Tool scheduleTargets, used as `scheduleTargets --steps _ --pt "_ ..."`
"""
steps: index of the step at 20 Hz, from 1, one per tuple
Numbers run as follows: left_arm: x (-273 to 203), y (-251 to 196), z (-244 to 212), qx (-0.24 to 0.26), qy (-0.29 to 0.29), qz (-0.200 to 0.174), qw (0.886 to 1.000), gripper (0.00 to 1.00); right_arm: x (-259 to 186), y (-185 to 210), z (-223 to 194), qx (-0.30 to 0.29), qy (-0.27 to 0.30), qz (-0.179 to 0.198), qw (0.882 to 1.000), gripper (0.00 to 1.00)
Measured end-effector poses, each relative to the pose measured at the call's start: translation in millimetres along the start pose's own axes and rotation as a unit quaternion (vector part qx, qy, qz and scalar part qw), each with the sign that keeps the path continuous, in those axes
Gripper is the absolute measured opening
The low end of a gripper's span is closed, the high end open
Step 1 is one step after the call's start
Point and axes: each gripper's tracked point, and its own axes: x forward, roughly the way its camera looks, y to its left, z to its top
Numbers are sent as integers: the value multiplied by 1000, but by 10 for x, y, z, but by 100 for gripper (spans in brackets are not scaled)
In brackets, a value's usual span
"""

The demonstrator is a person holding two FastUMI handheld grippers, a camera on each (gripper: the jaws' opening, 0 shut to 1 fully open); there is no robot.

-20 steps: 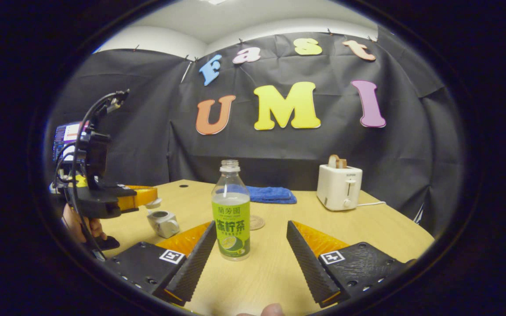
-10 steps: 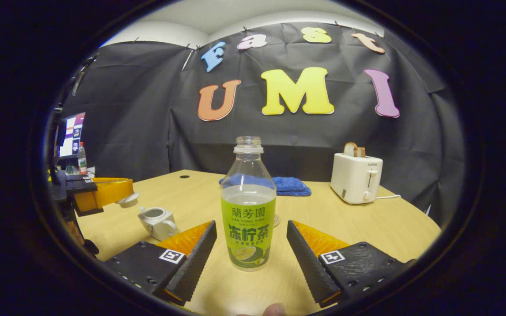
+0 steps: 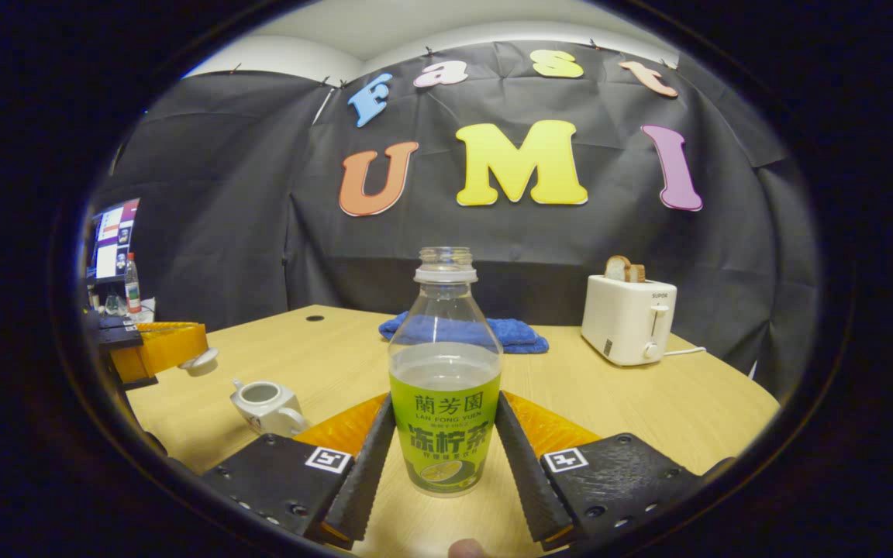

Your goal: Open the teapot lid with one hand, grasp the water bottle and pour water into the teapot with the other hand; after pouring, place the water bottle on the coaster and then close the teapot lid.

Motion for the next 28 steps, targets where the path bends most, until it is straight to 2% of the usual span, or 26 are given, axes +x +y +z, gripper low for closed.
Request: scheduleTargets --steps 3,6,9,11,13,18,22,25,28 --pt "7 22 21 3 -6 -7 1000 3 -6 91 99 -46 9 24 999 70" --pt "18 112 47 4 -11 -4 1000 3 28 124 223 -103 16 32 994 67" --pt "19 179 54 1 -16 -8 1000 3 105 112 262 -200 33 30 979 65" --pt "22 232 62 -1 -17 -9 1000 3 166 126 244 -278 43 25 959 65" --pt "20 253 52 -1 -19 -13 1000 3 228 115 222 -352 48 14 935 65" --pt "-2 279 56 4 -25 -27 999 3 361 275 87 -483 53 15 874 65" --pt "-41 486 82 6 -30 -16 999 3 393 420 30 -555 45 20 830 65" --pt "-28 604 103 -8 -31 -9 999 2 434 496 50 -615 31 14 788 65" --pt "-46 654 64 -10 -28 -6 1000 2 433 540 84 -655 23 13 755 66"
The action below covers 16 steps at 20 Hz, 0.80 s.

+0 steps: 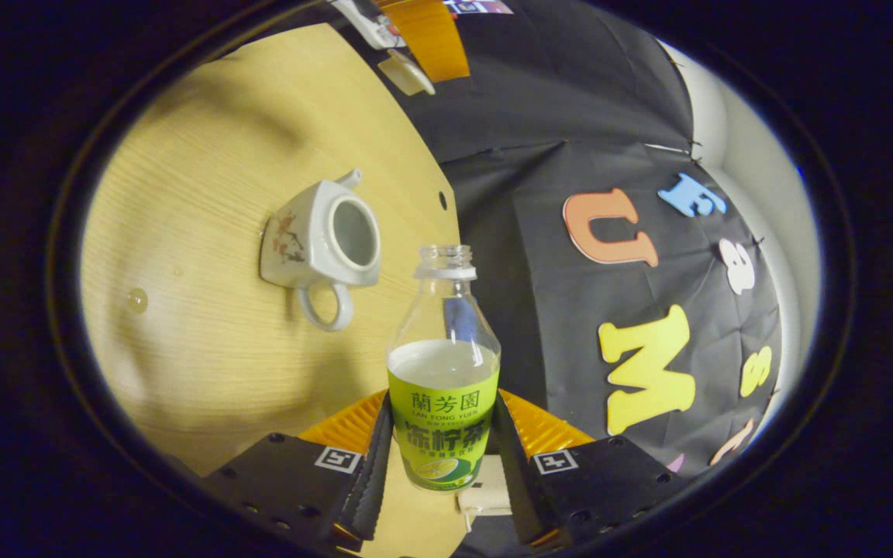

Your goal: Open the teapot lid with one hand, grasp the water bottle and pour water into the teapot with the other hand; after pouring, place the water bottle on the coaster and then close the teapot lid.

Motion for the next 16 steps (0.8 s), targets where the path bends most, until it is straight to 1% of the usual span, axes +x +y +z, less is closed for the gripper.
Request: scheduleTargets --steps 3,7,11,16 --pt "5 0 -20 2 2 -6 1000 2 12 -27 36 -52 -6 -9 999 66" --pt "-12 43 5 8 1 -9 1000 2 34 -64 90 -128 -14 -23 991 66" --pt "-21 104 10 6 -2 -6 1000 2 26 -101 158 -209 -17 -43 977 65" --pt "-42 131 25 4 -3 -6 1000 2 -6 -160 223 -253 -22 -60 965 65"
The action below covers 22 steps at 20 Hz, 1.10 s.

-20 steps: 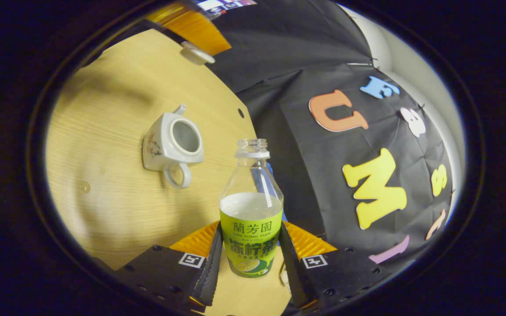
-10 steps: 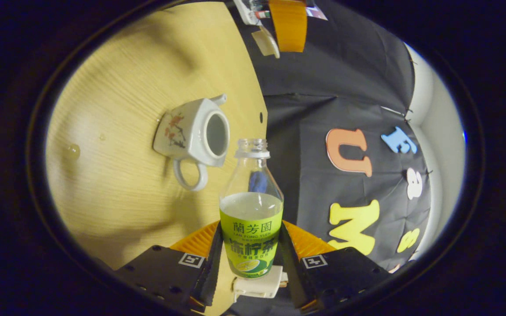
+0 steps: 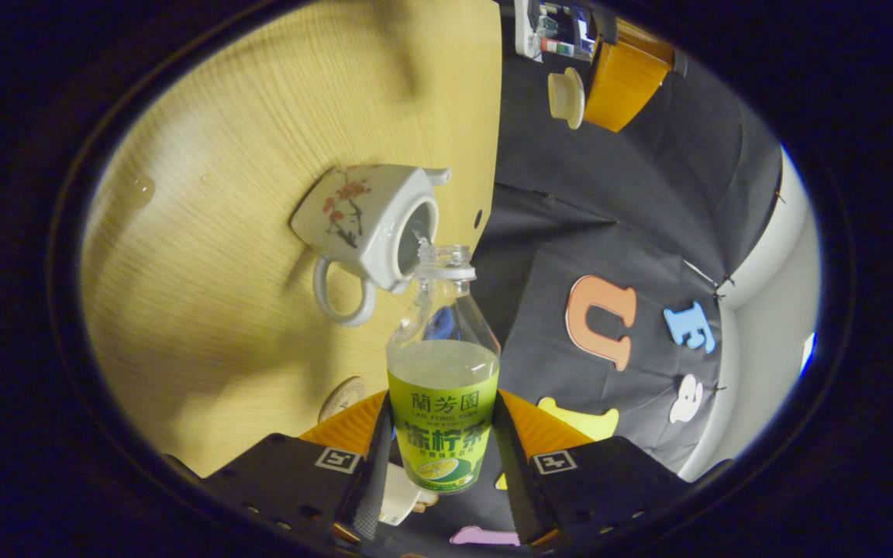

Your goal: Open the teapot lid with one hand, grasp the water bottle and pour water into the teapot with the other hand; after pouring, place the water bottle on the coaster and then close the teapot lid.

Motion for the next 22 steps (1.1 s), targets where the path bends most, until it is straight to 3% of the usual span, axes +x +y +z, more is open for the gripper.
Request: scheduleTargets --steps 8,22 --pt "-22 30 22 -4 -2 0 1000 2 19 -228 -40 -68 6 -31 997 65" --pt "0 52 -30 -1 8 1 1000 3 -32 -334 28 -101 -7 -57 993 66"
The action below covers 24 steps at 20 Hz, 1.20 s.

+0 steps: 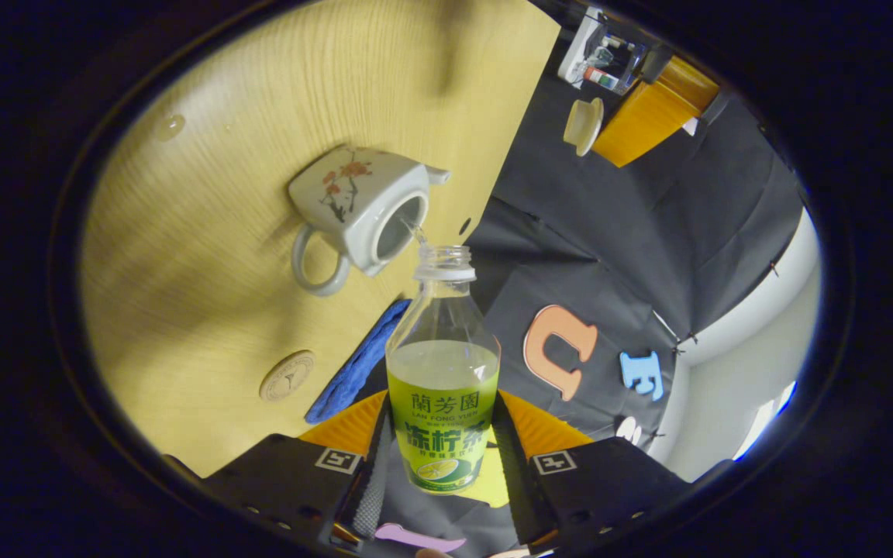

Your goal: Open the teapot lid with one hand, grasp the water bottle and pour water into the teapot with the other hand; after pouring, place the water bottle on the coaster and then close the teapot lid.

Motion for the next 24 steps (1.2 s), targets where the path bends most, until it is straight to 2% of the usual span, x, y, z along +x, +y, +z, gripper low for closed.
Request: scheduleTargets --steps 10,13,16,18,20,24 --pt "-16 21 30 -2 -5 3 1000 3 3 76 -6 22 1 13 1000 66" --pt "-22 58 61 -4 -8 6 1000 2 12 243 -8 80 0 41 996 66" --pt "-92 68 151 -18 -18 7 1000 3 -34 362 -16 150 8 62 987 65" --pt "-80 93 132 -6 -16 14 1000 2 -46 499 21 216 6 88 972 65" --pt "-78 43 133 -2 -13 15 1000 2 -68 606 59 289 4 116 950 65" --pt "-50 -88 159 9 -13 11 1000 3 -91 477 -51 430 1 111 896 66"
